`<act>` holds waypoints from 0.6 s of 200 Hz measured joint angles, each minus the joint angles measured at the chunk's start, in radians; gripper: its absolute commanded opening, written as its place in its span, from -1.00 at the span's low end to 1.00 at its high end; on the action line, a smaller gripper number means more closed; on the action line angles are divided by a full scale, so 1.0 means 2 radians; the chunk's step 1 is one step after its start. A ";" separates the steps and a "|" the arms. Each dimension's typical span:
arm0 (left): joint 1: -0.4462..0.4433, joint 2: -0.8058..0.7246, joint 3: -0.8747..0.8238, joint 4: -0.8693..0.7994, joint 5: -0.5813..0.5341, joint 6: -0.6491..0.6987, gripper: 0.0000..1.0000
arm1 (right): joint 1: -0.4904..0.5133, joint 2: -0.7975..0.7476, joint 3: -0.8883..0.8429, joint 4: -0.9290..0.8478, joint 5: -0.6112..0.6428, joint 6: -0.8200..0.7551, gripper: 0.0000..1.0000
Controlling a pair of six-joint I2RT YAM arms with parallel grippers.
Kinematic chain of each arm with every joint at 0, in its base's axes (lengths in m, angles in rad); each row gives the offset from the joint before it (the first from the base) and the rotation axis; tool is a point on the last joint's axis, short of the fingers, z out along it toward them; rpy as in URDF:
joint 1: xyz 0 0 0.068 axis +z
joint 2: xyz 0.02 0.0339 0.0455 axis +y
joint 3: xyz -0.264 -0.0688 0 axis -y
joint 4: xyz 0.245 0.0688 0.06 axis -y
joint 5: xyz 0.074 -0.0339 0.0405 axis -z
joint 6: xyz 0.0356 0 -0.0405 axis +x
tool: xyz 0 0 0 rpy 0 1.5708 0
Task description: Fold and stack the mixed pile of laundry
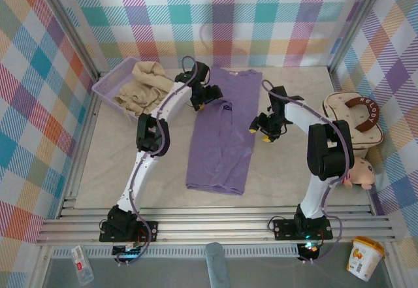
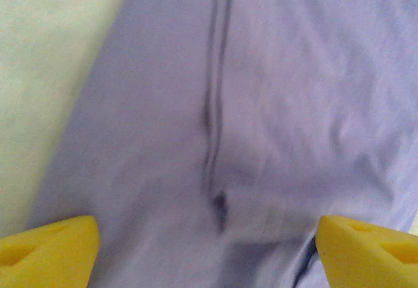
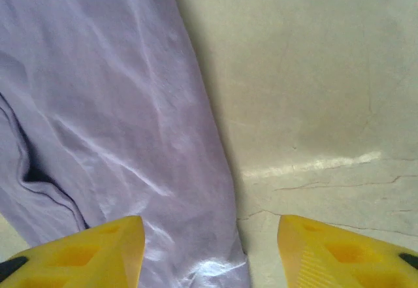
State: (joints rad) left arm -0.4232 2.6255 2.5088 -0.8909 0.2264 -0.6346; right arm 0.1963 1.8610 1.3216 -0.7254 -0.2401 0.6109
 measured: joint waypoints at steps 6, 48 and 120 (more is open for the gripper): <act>-0.002 -0.019 -0.026 -0.003 0.001 0.003 0.73 | 0.000 0.002 0.007 -0.001 0.002 -0.002 0.03; -0.047 -0.170 -0.215 -0.011 0.002 0.029 0.58 | 0.003 0.046 0.079 0.006 0.002 -0.010 -0.04; -0.146 -0.312 -0.494 -0.011 0.001 0.038 -0.09 | 0.011 0.129 0.155 0.006 0.011 -0.010 -0.06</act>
State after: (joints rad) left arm -0.7147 2.0022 1.5215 -0.9138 0.2276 -0.5591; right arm 0.2176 2.1181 1.6310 -0.7128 -0.2173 0.5907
